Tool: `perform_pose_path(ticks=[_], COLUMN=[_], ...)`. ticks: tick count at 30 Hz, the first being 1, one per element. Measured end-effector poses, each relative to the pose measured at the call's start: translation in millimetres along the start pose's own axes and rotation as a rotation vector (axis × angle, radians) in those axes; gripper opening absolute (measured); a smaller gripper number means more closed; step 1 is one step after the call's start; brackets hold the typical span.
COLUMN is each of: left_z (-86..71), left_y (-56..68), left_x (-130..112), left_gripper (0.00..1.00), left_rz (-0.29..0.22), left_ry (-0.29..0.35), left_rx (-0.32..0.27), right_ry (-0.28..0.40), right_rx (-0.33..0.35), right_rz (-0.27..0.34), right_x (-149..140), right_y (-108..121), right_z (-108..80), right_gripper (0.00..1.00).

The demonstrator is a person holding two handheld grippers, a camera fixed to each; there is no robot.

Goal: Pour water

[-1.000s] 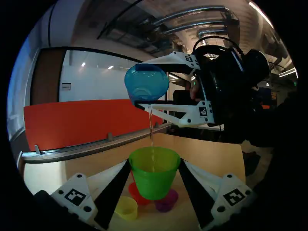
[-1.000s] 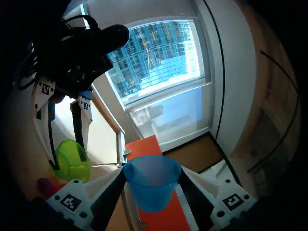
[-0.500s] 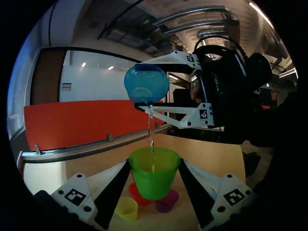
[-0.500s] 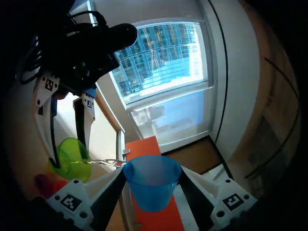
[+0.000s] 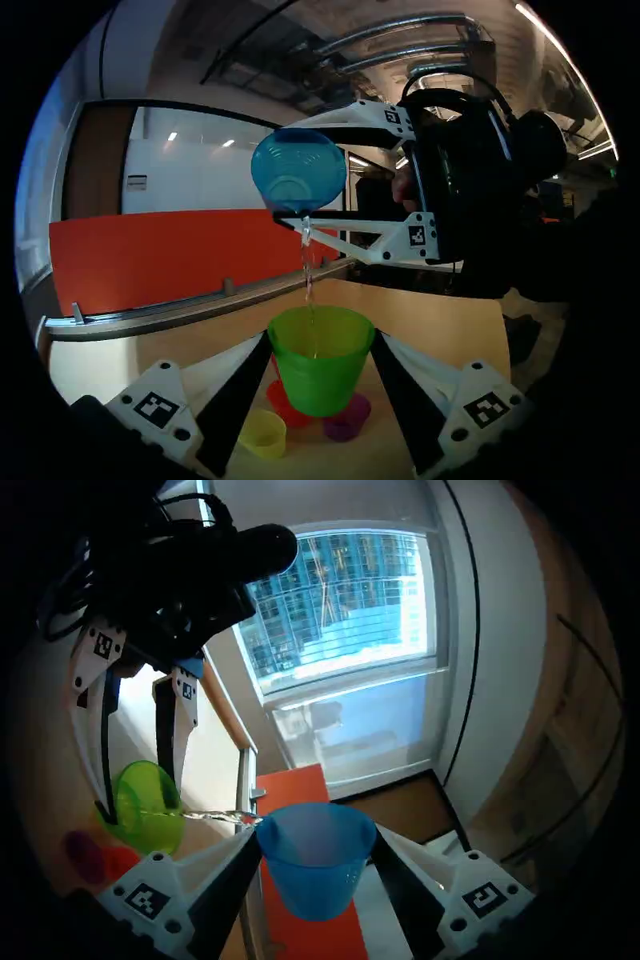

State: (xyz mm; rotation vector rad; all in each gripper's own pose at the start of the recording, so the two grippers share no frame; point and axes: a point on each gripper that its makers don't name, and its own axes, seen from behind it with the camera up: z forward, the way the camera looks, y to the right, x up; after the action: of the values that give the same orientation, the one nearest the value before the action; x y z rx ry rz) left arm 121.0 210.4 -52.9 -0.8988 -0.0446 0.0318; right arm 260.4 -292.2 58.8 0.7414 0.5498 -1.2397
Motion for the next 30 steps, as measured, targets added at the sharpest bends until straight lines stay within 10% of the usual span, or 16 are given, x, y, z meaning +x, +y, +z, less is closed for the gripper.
perform_pose_path(ticks=[30], left_z=[-0.7], left_y=[-3.0], left_x=[-0.4], left_gripper=[0.88], left_rz=[0.001], left_ry=[0.004], left_rx=[0.006], right_ry=[-0.006], right_rx=[-0.009], right_rz=[-0.141], right_x=[11.6], right_y=[0.1], right_z=[13.5], right_gripper=[0.91])
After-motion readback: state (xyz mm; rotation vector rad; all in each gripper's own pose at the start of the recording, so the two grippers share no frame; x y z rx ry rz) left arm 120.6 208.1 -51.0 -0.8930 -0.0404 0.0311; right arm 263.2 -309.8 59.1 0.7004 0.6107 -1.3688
